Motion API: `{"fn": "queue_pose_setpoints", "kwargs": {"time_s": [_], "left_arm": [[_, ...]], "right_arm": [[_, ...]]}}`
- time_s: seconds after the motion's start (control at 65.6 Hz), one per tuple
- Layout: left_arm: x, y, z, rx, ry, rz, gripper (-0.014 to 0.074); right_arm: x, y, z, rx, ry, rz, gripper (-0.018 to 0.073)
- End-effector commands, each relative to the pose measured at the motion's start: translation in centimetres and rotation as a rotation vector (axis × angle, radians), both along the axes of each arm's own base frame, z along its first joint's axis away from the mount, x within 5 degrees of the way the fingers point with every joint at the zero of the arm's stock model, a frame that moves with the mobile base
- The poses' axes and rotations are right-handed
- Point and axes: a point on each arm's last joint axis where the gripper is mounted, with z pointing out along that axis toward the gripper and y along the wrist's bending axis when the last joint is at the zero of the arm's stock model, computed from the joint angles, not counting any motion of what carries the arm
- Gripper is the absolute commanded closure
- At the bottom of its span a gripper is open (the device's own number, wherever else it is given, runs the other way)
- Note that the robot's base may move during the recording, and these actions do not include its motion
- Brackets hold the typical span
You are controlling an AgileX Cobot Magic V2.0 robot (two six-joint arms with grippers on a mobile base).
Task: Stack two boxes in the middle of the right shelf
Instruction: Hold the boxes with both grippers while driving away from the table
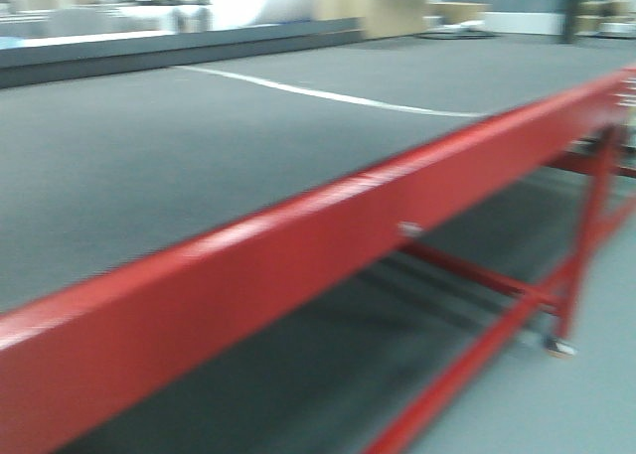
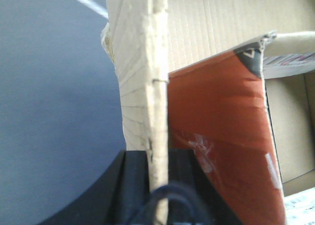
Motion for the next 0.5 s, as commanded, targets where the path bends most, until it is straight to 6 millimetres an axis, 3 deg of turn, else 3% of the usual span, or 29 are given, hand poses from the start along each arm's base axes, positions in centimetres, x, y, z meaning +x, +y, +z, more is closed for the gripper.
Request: {"fn": "queue_pose_setpoints", "kwargs": {"time_s": [0.0, 0.488], "left_arm": [[-0.41, 0.94, 0.95, 0.033, -0.073, 0.055, 0.0708], [-0.41, 0.94, 0.95, 0.033, -0.073, 0.055, 0.0708]], "right_arm": [[-0.56, -0.82, 1.18, -0.023, -0.097, -0.045, 0.0712], [-0.56, -0.82, 1.18, -0.023, -0.097, -0.045, 0.0712]]}}
